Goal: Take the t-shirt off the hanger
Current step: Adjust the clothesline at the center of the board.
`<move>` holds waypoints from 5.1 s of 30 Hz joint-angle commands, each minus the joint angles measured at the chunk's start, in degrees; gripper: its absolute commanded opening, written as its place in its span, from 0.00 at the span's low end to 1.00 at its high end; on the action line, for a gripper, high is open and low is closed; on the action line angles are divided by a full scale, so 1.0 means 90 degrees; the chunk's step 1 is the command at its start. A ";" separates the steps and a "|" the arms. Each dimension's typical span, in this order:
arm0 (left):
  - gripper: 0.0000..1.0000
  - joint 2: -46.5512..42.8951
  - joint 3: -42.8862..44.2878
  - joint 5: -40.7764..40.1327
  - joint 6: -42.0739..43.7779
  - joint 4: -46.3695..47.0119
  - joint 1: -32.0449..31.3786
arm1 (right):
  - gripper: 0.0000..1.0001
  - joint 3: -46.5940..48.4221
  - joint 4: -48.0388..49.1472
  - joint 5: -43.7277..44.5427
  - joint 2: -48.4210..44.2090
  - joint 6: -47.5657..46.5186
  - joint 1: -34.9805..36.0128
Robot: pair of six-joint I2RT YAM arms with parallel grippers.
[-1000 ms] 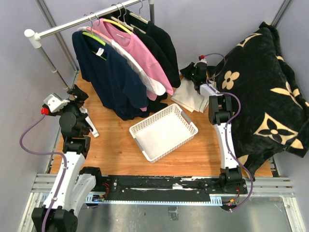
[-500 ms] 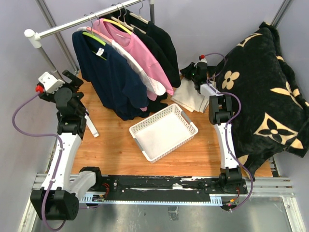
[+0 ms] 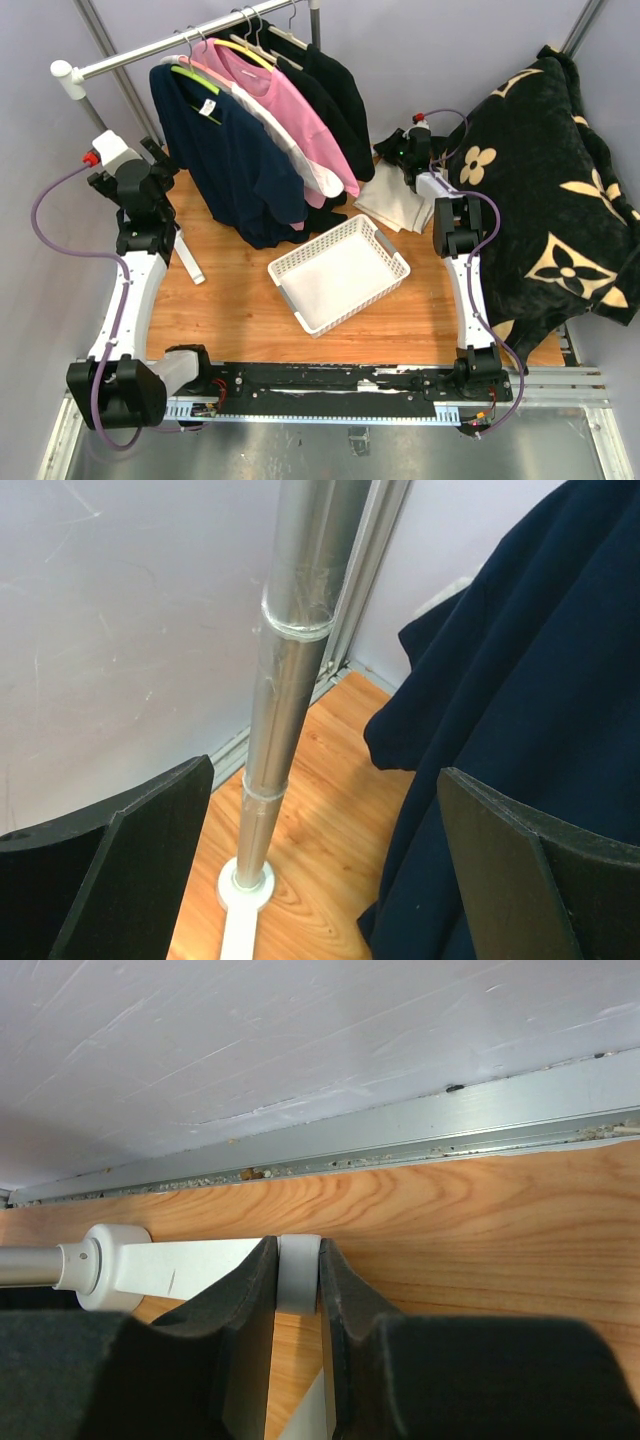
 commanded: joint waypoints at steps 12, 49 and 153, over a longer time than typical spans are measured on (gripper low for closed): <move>1.00 0.0187 -0.0281 0.0670 0.0830 0.1546 0.0338 | 0.01 0.0186 -0.0236 0.0011 0.0144 -0.0031 -0.0428; 1.00 0.0944 -0.0334 0.3548 0.0875 0.2211 0.0993 | 0.01 0.0246 -0.0244 -0.0020 0.0131 0.0049 -0.0607; 1.00 -0.0818 -0.1342 0.0761 -0.1271 0.0673 -0.0091 | 0.67 -0.1772 0.0584 0.0653 -0.1648 -0.0822 -0.0544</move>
